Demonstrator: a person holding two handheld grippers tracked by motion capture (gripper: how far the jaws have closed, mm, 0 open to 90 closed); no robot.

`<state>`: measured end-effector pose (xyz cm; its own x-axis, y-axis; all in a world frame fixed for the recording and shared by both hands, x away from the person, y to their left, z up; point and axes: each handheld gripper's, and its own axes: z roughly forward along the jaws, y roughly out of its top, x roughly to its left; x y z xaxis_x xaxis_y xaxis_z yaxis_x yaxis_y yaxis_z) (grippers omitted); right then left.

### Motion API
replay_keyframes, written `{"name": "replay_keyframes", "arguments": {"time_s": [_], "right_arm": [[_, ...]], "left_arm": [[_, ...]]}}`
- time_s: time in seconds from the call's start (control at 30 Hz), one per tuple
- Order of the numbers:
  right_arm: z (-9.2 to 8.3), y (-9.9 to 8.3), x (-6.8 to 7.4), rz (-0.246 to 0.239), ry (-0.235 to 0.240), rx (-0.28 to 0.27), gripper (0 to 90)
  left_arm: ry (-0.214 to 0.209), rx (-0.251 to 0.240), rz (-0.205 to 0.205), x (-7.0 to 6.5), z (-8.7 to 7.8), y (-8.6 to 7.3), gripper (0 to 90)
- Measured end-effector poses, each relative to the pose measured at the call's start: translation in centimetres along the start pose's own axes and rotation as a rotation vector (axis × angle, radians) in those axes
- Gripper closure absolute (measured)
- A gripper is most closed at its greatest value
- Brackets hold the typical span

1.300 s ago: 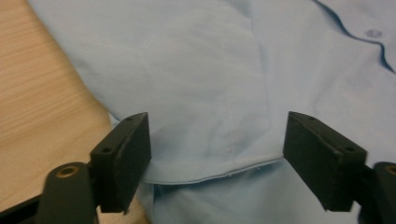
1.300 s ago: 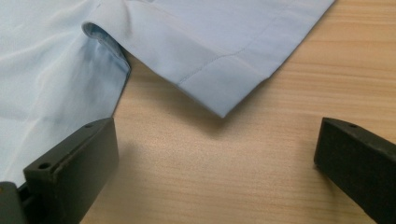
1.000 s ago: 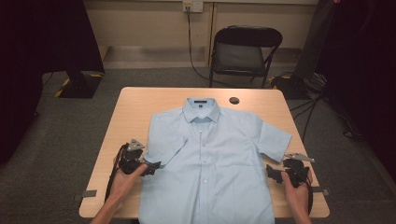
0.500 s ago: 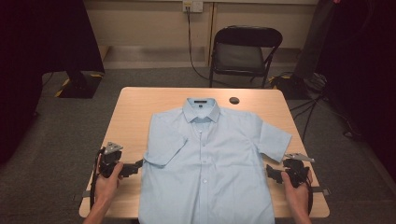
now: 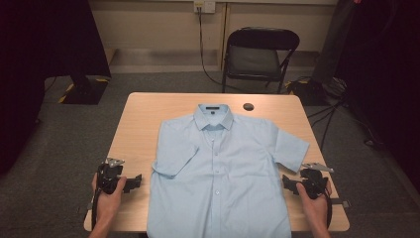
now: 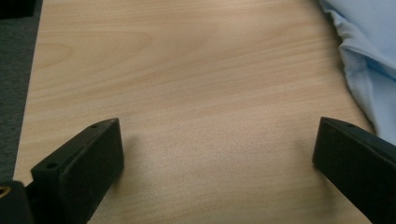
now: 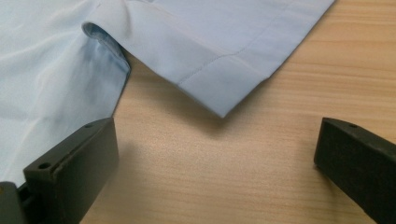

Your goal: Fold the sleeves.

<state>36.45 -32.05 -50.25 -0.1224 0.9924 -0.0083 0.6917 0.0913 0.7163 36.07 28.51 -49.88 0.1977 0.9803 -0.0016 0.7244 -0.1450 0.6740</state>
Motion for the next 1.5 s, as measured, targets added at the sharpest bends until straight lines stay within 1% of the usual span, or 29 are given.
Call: {"name": "replay_keyframes", "arguments": {"time_s": [0.07, 0.1, 0.13, 0.2, 0.3, 0.33, 0.47, 0.5, 0.53, 0.57, 0.6, 0.63, 0.7, 0.77, 0.87, 0.9, 0.93, 1.0, 1.03, 1.07, 1.13, 1.17, 1.27, 1.3, 1.33, 1.4, 1.43, 1.5], "right_arm": [[0.0, 0.0, 0.0, 0.000, 0.000, 0.000, 0.0], [0.0, 0.0, 0.0, 0.000, 0.000, 0.000, 0.0], [0.0, 0.0, 0.0, 0.000, 0.000, 0.000, 0.0], [0.0, 0.0, 0.0, -0.002, 0.001, 0.000, 0.0], [0.0, 0.0, -0.1, -0.008, 0.007, -0.001, 0.0], [-0.1, -0.1, -0.1, -0.008, 0.007, -0.001, 0.0], [-0.3, -0.1, -0.2, -0.005, 0.004, 0.018, 0.0], [-0.5, 0.0, -0.4, 0.000, 0.008, 0.035, 2.5], [-0.7, 0.1, -0.6, -0.003, 0.012, 0.040, 5.3], [-0.9, 0.1, -0.8, 0.004, 0.025, 0.045, 6.2], [-0.9, 0.1, -0.8, 0.004, 0.025, 0.045, 6.2], [-1.2, 0.2, -1.2, 0.016, 0.044, 0.048, 7.2], [-1.6, 0.2, -1.6, 0.019, 0.063, 0.037, 11.7], [-1.9, 0.5, -2.0, 0.012, 0.071, 0.024, 12.5], [-2.4, 1.2, -2.5, 0.011, 0.083, 0.012, 15.5], [-2.6, 1.5, -2.6, 0.022, 0.072, 0.009, 16.1], [-2.7, 1.8, -2.8, 0.028, 0.074, 0.005, 18.7], [-2.9, 2.4, -3.3, 0.042, 0.103, -0.003, 20.3], [-2.9, 2.4, -3.3, 0.042, 0.103, -0.003, 20.3], [-3.0, 2.9, -3.7, 0.037, 0.111, -0.016, 20.9], [-2.8, 3.5, -4.3, 0.048, 0.138, -0.030, 21.0], [-2.7, 3.9, -4.5, 0.048, 0.139, -0.031, 20.9], [-2.4, 5.4, -4.9, 0.034, 0.142, -0.035, 21.3], [-2.4, 5.4, -4.9, 0.034, 0.142, -0.035, 21.3], [-2.3, 6.5, -4.9, 0.015, 0.141, -0.039, 23.0], [-2.2, 7.6, -5.0, 0.007, 0.137, -0.047, 23.9], [-2.2, 7.6, -5.0, 0.007, 0.137, -0.047, 23.9], [-2.1, 8.6, -5.1, 0.000, 0.132, -0.063, 24.0]], "left_arm": [[0.002, -0.016, -0.002, -0.2, 0.2, 0.0, 0.1], [0.002, -0.016, -0.002, -0.2, 0.2, 0.0, 0.0], [-0.003, -0.035, 0.004, -0.3, 0.3, -0.1, 0.0], [-0.010, -0.058, 0.010, -0.4, 0.5, -0.2, 0.0], [-0.012, -0.058, 0.012, -0.4, 0.5, -0.1, 0.0], [-0.022, -0.059, 0.022, -0.4, 0.6, -0.1, 0.0], [-0.022, -0.059, 0.022, -0.5, 0.6, -0.1, 0.0], [-0.021, -0.058, 0.022, -0.5, 0.6, -0.1, 0.0], [-0.021, -0.058, 0.022, -0.5, 0.6, -0.1, 0.0], [-0.021, -0.058, 0.022, -0.5, 0.6, -0.1, 0.0], [-0.021, -0.058, 0.022, -0.5, 0.6, -0.1, 0.0], [-0.023, -0.059, 0.022, -0.4, 0.6, -0.1, 0.0], [-0.026, -0.059, 0.026, -0.4, 0.6, 0.0, 0.0], [-0.034, -0.058, 0.035, -0.4, 0.7, 0.1, 0.0], [-0.035, -0.059, 0.035, -0.4, 0.8, 0.2, 0.0], [-0.035, -0.059, 0.035, -0.4, 0.8, 0.2, 0.0], [-0.035, -0.059, 0.035, -0.4, 0.8, 0.2, 0.0], [-0.035, -0.059, 0.035, -0.4, 0.8, 0.2, 0.0], [-0.035, -0.059, 0.035, -0.4, 0.8, 0.2, 0.0], [-0.035, -0.059, 0.035, -0.4, 0.8, 0.2, 0.0], [-0.034, -0.060, 0.031, -0.4, 0.8, 0.2, 0.0], [-0.034, -0.060, 0.031, -0.4, 0.8, 0.2, 0.0], [-0.035, -0.059, 0.034, -0.4, 0.8, 0.2, 0.0], [-0.035, -0.059, 0.034, -0.4, 0.8, 0.2, 0.0], [-0.035, -0.059, 0.034, -0.4, 0.8, 0.2, 0.0], [-0.035, -0.060, 0.033, -0.4, 0.8, 0.2, 0.0], [-0.035, -0.060, 0.033, -0.4, 0.8, 0.2, 0.0], [-0.035, -0.059, 0.034, -0.4, 0.8, 0.2, 0.0]]}}
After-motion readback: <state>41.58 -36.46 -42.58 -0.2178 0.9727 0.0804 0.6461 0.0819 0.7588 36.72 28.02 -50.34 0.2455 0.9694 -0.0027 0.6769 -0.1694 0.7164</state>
